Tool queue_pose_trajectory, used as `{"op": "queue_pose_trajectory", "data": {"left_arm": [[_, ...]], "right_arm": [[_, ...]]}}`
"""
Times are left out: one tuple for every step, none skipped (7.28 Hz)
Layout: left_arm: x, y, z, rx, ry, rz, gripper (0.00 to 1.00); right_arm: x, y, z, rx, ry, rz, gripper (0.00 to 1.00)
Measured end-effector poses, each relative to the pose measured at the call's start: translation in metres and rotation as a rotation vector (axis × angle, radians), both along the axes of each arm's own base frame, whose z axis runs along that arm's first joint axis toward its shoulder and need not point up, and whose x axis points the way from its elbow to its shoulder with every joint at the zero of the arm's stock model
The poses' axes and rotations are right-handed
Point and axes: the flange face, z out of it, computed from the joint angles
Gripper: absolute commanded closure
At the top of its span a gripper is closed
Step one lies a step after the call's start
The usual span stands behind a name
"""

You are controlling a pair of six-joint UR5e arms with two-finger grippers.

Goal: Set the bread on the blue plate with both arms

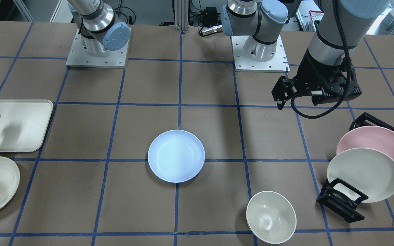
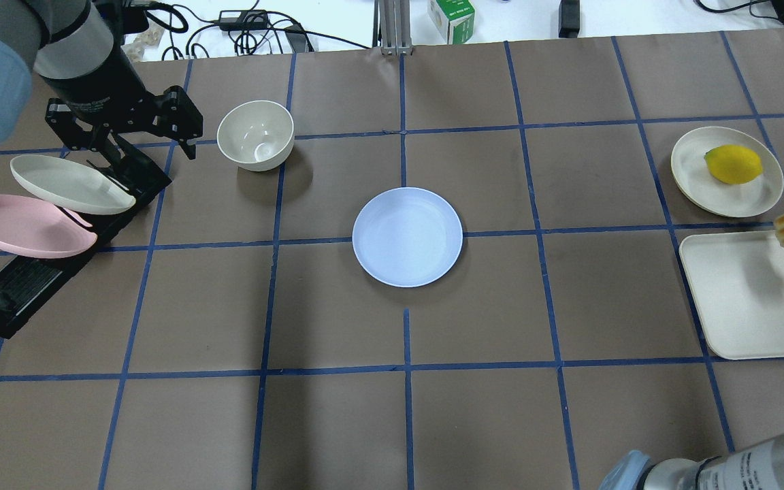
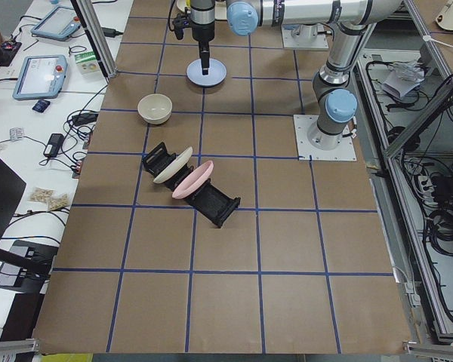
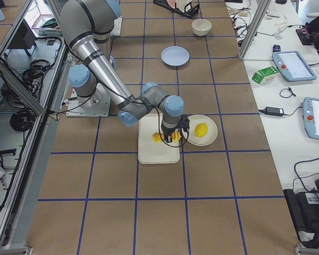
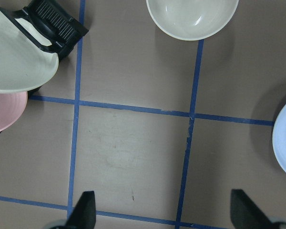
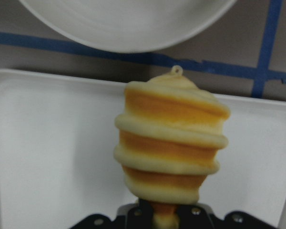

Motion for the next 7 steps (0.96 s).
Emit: {"op": "queue_pose_trajectory", "data": {"left_arm": [[-0.001,0.001,0.003,-0.007,0.001,-0.001,0.00],[-0.002,0.002,0.004,-0.009,0.001,-0.003,0.00],[-0.002,0.003,0.002,-0.006,0.002,-0.005,0.00],[-0.003,0.005,0.000,-0.001,0.003,-0.006,0.00],[-0.005,0.007,0.000,-0.002,0.018,-0.007,0.00],[-0.008,0.009,0.001,-0.005,0.042,-0.007,0.00],[-0.008,0.011,0.002,-0.007,0.051,-0.006,0.00]], "right_arm": [[0.057,-0.011,0.031,-0.017,-0.021,0.015,1.00],[0.134,-0.024,0.053,-0.039,-0.063,0.027,1.00],[0.214,-0.032,0.064,-0.045,-0.088,0.028,1.00],[0.296,-0.035,0.066,-0.051,-0.095,0.020,1.00],[0.365,-0.037,0.062,-0.075,-0.096,0.000,1.00],[0.420,-0.045,0.053,-0.093,-0.102,-0.035,1.00],[0.464,-0.055,0.042,-0.095,-0.106,-0.061,1.00]]}}
